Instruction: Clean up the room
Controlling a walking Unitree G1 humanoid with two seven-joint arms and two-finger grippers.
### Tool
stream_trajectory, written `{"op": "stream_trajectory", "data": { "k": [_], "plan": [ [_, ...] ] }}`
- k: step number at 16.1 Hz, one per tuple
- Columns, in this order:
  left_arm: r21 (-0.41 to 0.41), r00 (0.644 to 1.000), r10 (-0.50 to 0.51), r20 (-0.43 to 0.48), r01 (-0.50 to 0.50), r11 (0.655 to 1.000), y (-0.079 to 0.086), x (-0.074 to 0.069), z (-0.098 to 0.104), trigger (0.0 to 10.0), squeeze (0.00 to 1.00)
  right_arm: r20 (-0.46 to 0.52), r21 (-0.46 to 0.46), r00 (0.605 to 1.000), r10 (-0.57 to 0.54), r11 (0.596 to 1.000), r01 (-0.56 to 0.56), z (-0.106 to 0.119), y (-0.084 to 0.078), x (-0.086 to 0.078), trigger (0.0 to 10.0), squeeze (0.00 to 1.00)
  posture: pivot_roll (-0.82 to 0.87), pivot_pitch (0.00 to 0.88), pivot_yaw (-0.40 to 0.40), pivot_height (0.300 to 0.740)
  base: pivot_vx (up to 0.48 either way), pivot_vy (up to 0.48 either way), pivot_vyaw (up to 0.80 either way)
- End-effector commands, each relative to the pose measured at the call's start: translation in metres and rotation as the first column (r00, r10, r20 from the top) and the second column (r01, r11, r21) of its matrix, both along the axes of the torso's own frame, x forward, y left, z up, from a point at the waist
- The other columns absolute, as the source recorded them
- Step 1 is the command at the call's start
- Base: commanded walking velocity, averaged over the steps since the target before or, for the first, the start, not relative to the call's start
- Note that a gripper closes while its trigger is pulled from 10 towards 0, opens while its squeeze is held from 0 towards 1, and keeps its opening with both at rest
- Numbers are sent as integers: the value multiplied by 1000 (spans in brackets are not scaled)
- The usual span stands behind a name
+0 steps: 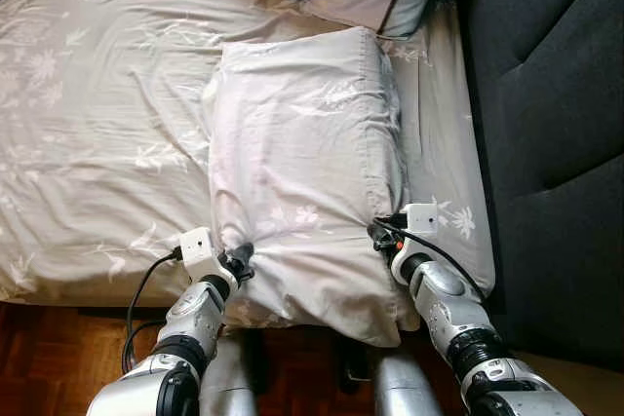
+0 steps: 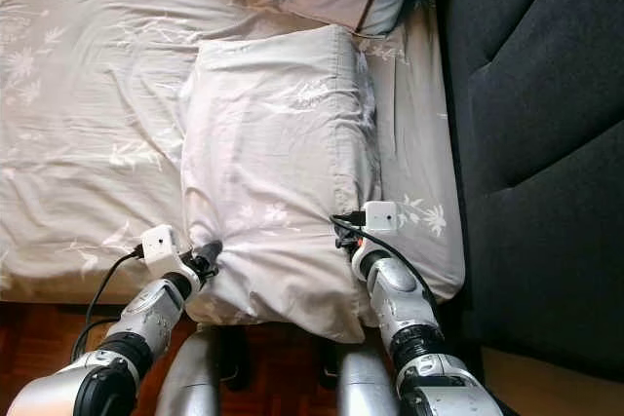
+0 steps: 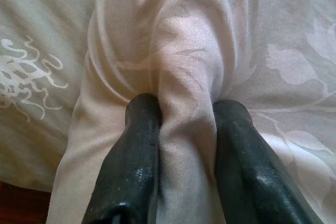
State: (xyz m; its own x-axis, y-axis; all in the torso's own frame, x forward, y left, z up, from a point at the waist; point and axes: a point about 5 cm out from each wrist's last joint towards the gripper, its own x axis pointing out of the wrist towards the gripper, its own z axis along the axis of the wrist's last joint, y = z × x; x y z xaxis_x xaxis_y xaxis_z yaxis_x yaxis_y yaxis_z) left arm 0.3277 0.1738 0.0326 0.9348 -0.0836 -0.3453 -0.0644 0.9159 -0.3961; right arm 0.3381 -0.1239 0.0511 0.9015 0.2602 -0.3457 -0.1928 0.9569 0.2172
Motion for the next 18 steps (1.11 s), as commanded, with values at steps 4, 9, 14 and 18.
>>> {"op": "stream_trajectory", "data": {
  "k": [4, 9, 14, 18],
  "plan": [
    [-17, 995, -38, -91, 37, 999, -3, -14, -19, 0, 0, -108, 4, 994, 9, 1000, -8, -25, 9, -17, 0, 0, -136, 378, 14, 666, 0, 0, 0],
    [-40, 996, -4, -89, 1, 999, 0, -14, -19, 0, 0, -104, -10, 995, 4, 1000, -5, -26, 9, -16, 0, 0, -110, 333, 31, 666, 0, 0, 0],
    [-59, 997, 18, -69, -23, 998, 3, -11, -14, 0, 0, -80, -12, 997, -9, 1000, 8, -21, 11, -11, 0, 0, -93, 291, 44, 666, 0, 0, 0],
    [63, 1000, 18, 0, -18, 998, 10, 3, 4, 314, 0, -32, -18, 998, -55, 998, 55, -8, 4, -1, 0, 0, -83, 263, 59, 666, 0, 0, 0]
  ]
}}
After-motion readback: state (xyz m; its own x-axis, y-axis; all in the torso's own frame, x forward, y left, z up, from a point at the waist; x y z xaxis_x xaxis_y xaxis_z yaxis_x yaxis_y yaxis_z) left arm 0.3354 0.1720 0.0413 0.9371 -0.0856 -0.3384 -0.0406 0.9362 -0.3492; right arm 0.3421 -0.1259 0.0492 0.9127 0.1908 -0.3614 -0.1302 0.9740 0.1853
